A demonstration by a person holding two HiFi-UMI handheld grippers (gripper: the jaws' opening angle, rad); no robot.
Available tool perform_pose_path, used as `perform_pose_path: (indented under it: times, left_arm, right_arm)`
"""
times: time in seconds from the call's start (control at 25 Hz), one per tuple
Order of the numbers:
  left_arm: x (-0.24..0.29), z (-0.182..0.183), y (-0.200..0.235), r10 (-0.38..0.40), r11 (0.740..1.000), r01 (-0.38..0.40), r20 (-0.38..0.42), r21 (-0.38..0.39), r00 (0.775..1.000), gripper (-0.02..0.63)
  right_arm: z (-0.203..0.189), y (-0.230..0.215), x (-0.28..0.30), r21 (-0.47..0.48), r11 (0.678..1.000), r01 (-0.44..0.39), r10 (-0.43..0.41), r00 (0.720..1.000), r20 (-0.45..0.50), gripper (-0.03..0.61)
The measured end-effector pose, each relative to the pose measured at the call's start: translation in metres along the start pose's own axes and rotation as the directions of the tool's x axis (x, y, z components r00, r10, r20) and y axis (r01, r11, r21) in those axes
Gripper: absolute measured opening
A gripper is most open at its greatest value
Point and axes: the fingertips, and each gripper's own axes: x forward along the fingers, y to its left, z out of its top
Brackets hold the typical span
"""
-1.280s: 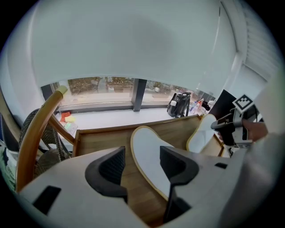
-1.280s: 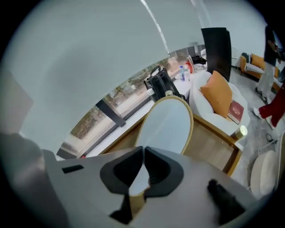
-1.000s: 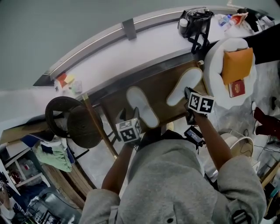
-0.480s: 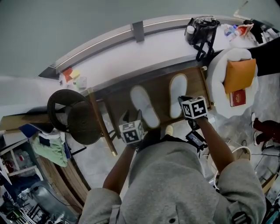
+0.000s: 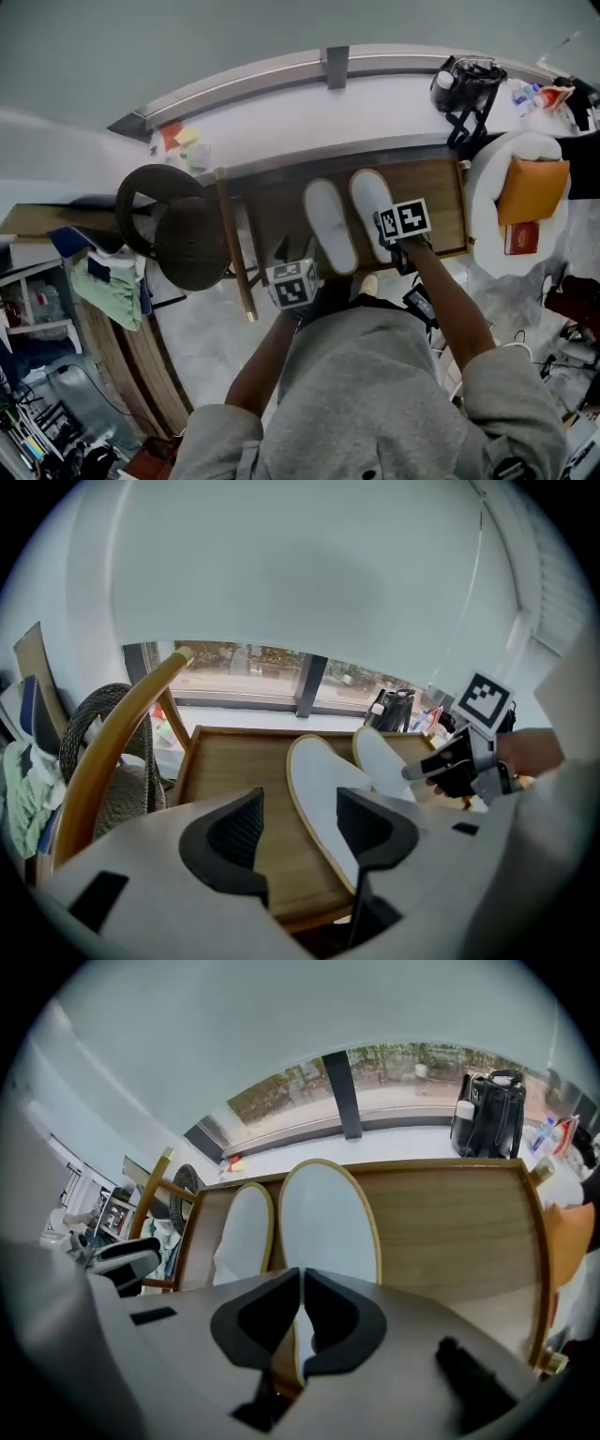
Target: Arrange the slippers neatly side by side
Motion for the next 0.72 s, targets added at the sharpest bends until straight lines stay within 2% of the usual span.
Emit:
perform_pose_path:
  times: [0.24,0.4,0.64,0.72]
  left_arm:
    - [-0.004,-0.001,0.015,0.021,0.999,-0.021,0.007,-0.029,1.0,0.249]
    - [-0.005,0.001,0.018,0.019,0.999,-0.019,0.001,-0.028,1.0,0.249]
    - [-0.007,0.003,0.014,0.006,1.0,-0.005,0.018,-0.023,1.0,0.249]
    - [-0.009,0.002,0.012,0.002,1.0,-0.001,0.026,-0.02,1.0,0.249]
  right_arm:
    - [0.004,0.006,0.022,0.089,0.995,-0.038,0.043,0.997,-0.056,0.035]
    - [0.008,0.01,0.029,0.18,0.98,-0.078,0.088,0.995,-0.043,0.035]
    - [0.006,-0.001,0.026,0.136,0.99,-0.045,0.045,0.999,-0.001,0.043]
    - [0.005,-0.001,0.019,0.125,0.99,-0.069,0.066,0.997,0.031,0.088]
